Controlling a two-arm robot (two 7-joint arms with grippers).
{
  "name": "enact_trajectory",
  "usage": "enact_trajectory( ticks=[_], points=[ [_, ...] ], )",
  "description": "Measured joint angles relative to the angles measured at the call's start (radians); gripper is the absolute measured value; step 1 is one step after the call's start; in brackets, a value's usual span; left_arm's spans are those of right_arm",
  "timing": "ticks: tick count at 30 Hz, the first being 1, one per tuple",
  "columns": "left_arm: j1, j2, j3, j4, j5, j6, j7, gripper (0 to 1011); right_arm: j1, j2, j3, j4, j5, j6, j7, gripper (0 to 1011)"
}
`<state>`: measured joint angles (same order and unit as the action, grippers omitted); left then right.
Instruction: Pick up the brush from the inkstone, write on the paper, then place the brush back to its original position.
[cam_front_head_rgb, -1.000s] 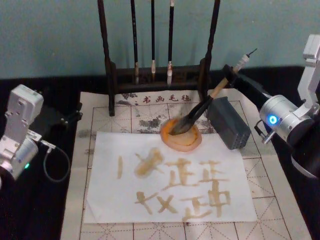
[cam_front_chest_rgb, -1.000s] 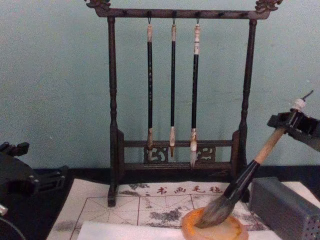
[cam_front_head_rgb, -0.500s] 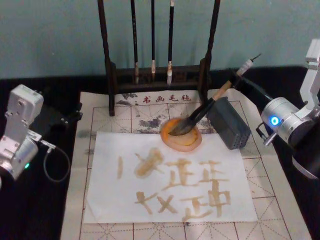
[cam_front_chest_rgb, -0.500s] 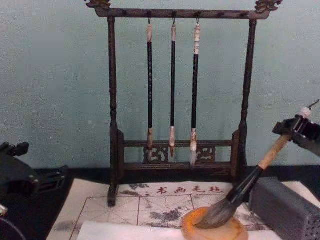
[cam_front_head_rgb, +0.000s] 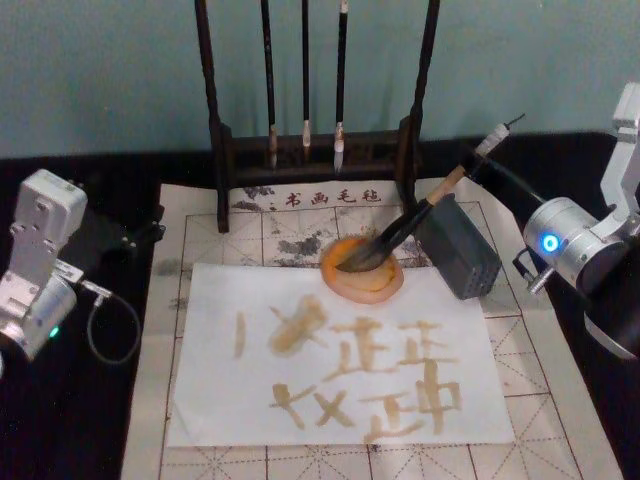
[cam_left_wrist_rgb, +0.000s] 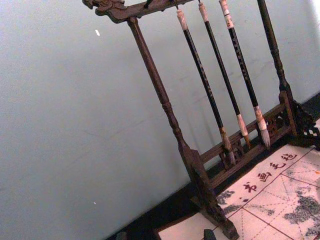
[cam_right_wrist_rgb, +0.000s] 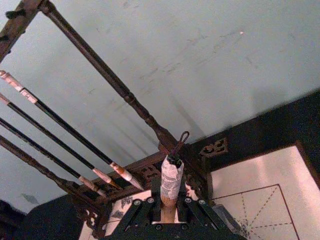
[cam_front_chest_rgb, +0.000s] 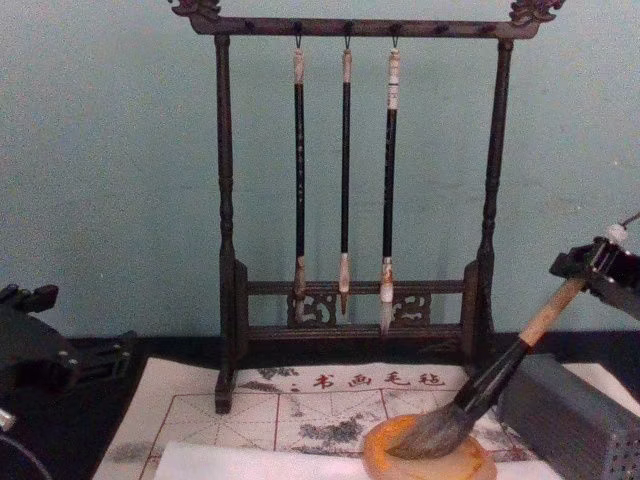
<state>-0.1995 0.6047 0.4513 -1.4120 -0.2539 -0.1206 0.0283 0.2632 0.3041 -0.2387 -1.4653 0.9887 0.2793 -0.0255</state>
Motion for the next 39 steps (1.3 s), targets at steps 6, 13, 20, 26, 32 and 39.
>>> enact_trajectory(
  ticks=[6, 13, 20, 26, 32, 39],
  points=[
    [0.000, 0.000, 0.000, 0.000, 0.000, 0.000, 0.000, 1001, -0.001, 0.002, 0.001, 0.006, 0.029, -0.003, -0.019, 190],
    [0.000, 0.000, 0.000, 0.000, 0.000, 0.000, 0.000, 1001, 0.000, 0.005, 0.005, 0.015, 0.077, 0.011, -0.041, 190],
    [0.000, 0.000, 0.000, 0.000, 0.000, 0.000, 0.000, 1001, 0.000, 0.008, 0.005, 0.018, 0.104, 0.013, -0.059, 190],
    [0.000, 0.000, 0.000, 0.000, 0.000, 0.000, 0.000, 1001, -0.001, 0.014, 0.001, 0.019, 0.125, 0.012, -0.074, 190],
    [0.000, 0.000, 0.000, 0.000, 0.000, 0.000, 0.000, 1001, -0.002, 0.021, -0.006, 0.022, 0.141, 0.005, -0.088, 190],
    [0.000, 0.000, 0.000, 0.000, 0.000, 0.000, 0.000, 1001, -0.002, 0.021, -0.007, 0.022, 0.143, 0.004, -0.090, 190]
  ],
)
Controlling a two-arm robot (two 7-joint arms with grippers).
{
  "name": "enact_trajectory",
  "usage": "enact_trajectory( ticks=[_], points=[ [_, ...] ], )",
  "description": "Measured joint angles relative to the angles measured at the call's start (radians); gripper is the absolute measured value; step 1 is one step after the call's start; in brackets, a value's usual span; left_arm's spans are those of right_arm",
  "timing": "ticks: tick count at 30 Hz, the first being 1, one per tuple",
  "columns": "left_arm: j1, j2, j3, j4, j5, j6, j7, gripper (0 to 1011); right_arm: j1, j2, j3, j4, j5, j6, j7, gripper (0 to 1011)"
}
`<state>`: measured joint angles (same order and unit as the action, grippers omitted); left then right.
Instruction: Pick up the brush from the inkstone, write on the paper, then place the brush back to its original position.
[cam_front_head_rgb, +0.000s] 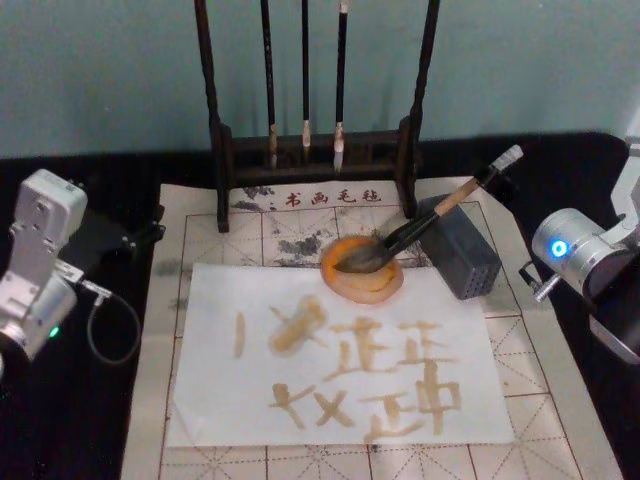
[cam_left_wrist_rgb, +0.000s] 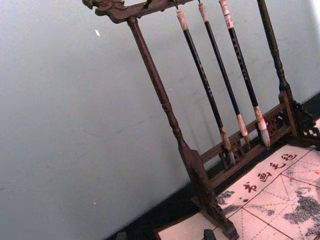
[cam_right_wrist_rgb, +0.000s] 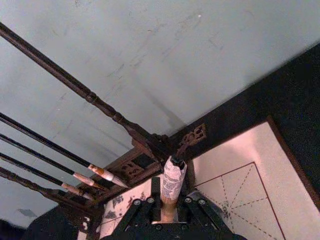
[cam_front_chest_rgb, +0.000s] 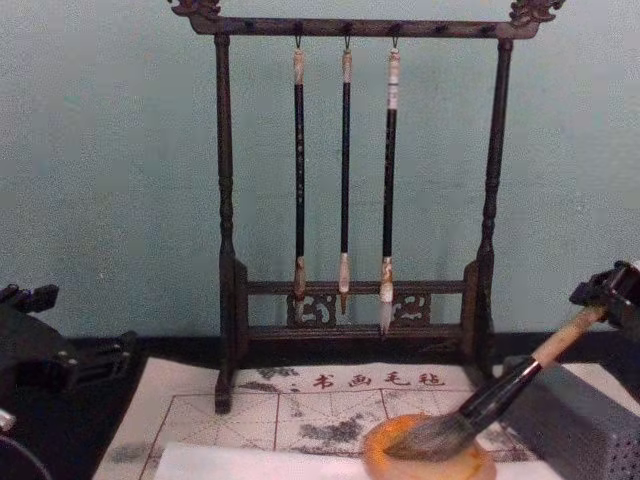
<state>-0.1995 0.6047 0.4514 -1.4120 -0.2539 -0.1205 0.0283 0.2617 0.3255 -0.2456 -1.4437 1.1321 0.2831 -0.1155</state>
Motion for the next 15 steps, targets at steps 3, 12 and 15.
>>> enact_trajectory(
  ticks=[3, 12, 15],
  points=[
    [0.000, 0.000, 0.000, 0.000, 0.000, 0.000, 0.000, 1001, 0.000, 0.000, 0.000, 0.000, 0.000, 0.000, 0.001, 190],
    [0.000, 0.000, 0.000, 0.000, 0.000, 0.000, 0.000, 1001, 0.000, -0.001, 0.001, 0.000, -0.001, 0.000, 0.002, 190],
    [0.000, 0.000, 0.000, 0.000, 0.000, 0.000, 0.000, 1001, -0.001, -0.001, 0.001, 0.000, -0.002, 0.002, 0.002, 251]
  ],
)
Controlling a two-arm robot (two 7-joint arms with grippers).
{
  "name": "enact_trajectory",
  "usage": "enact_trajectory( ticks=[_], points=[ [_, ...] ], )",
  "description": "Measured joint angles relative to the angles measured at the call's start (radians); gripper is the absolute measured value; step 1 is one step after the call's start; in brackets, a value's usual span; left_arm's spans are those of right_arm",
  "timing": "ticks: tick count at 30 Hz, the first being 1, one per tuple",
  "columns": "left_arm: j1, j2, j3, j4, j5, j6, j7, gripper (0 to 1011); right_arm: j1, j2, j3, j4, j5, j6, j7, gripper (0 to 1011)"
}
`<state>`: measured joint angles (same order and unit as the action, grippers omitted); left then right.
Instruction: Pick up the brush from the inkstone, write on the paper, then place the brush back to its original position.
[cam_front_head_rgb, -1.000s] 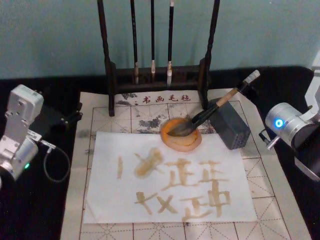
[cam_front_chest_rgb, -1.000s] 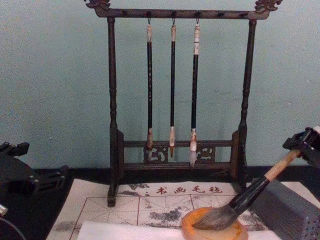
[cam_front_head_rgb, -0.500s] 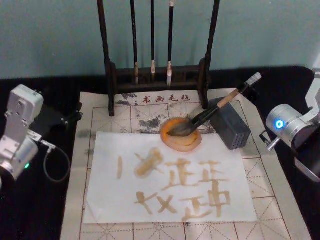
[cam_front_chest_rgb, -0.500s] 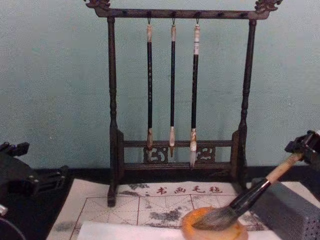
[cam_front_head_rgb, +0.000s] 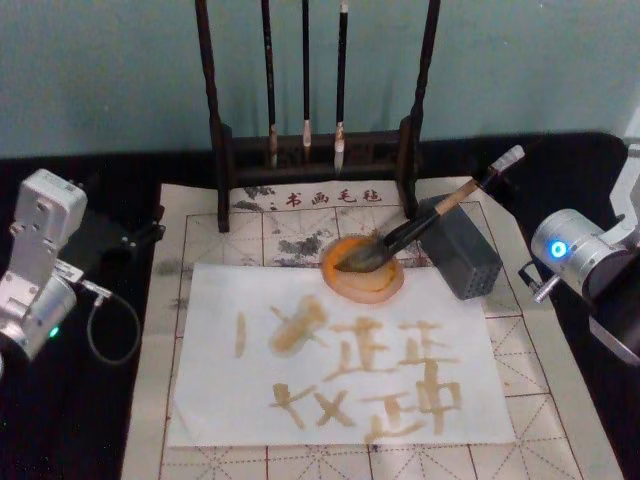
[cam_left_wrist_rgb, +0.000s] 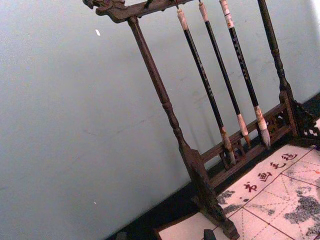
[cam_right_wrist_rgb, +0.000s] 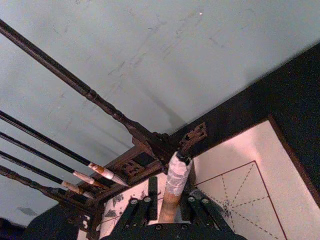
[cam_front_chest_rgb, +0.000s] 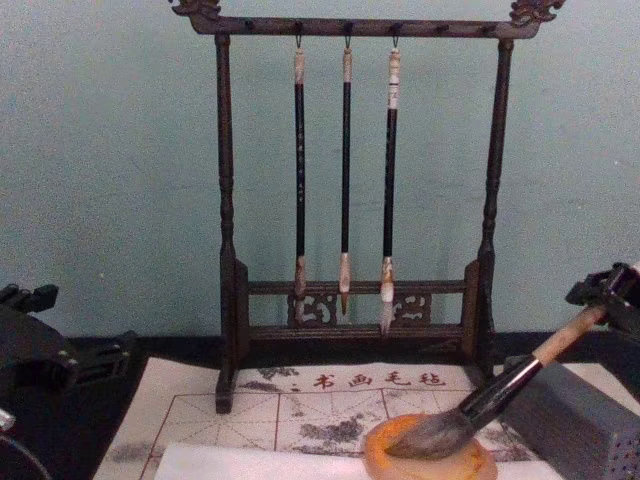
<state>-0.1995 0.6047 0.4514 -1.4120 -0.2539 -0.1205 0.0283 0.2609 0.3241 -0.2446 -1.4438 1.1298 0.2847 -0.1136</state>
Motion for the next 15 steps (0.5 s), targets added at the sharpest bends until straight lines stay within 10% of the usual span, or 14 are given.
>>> enact_trajectory(
  ticks=[15],
  points=[
    [0.000, 0.000, 0.000, 0.000, 0.000, 0.000, 0.000, 1001, 0.000, -0.001, 0.001, 0.000, -0.001, 0.000, 0.001, 710]
  ],
)
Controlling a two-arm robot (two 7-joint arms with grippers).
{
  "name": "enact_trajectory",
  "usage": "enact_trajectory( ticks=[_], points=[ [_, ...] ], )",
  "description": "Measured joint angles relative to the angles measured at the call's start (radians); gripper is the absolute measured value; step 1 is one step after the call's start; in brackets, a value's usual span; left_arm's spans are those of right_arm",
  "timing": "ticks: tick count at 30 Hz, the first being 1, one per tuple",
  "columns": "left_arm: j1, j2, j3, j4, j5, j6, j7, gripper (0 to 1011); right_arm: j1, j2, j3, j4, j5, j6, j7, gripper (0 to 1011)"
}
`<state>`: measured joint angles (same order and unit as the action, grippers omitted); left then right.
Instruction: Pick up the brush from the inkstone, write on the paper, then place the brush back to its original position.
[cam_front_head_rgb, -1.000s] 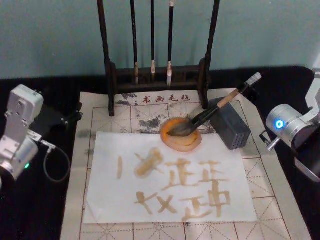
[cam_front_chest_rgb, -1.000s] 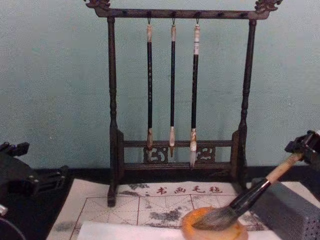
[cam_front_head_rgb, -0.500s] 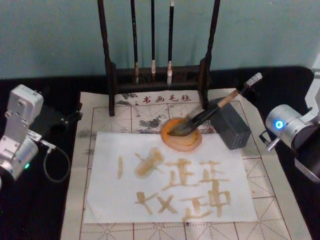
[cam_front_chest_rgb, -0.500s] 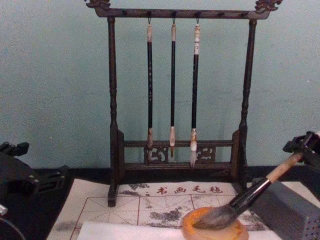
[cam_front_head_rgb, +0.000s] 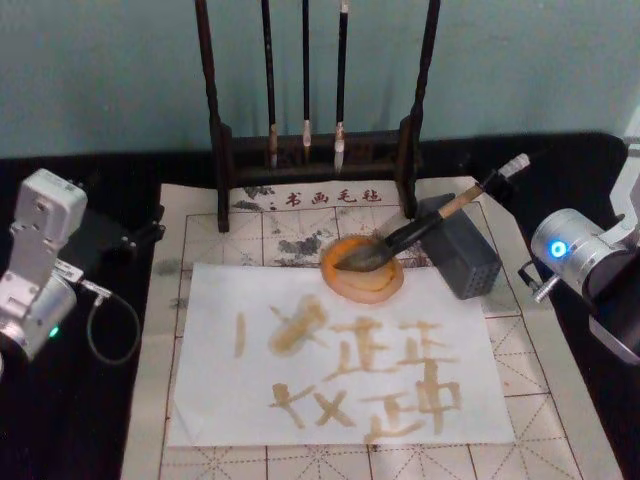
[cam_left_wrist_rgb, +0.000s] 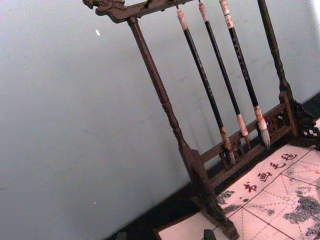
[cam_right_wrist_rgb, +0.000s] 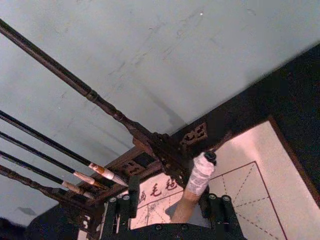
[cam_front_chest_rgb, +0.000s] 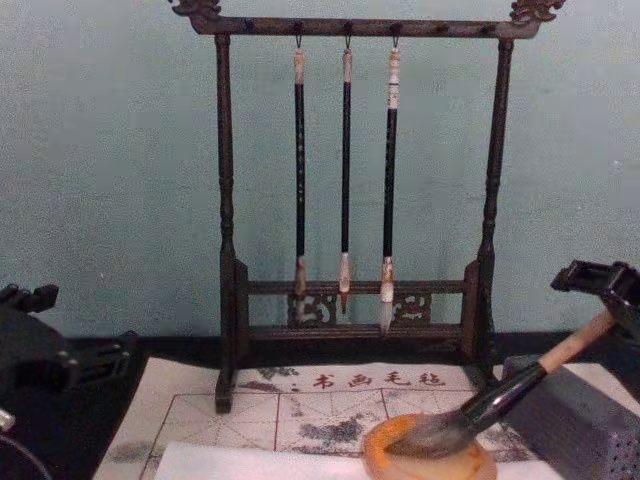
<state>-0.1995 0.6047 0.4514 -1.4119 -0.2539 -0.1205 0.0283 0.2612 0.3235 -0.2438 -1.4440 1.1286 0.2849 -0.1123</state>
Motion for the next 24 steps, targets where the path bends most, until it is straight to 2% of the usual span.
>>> enact_trajectory(
  ticks=[2, 6, 11, 24],
  points=[
    [0.000, 0.000, 0.000, 0.000, 0.000, 0.000, 0.000, 1001, 0.000, 0.000, 0.000, 0.000, 0.000, 0.000, 0.000, 746],
    [0.000, 0.000, 0.000, 0.000, 0.000, 0.000, 0.000, 1001, 0.000, 0.000, 0.000, 0.000, 0.000, 0.000, 0.000, 895],
    [0.000, 0.000, 0.000, 0.000, 0.000, 0.000, 0.000, 1001, 0.000, 0.000, 0.000, 0.000, 0.000, 0.000, 0.000, 1000],
    [0.000, 0.000, 0.000, 0.000, 0.000, 0.000, 0.000, 1001, -0.002, 0.011, -0.010, -0.004, 0.006, -0.008, 0.002, 1000]
  ],
)
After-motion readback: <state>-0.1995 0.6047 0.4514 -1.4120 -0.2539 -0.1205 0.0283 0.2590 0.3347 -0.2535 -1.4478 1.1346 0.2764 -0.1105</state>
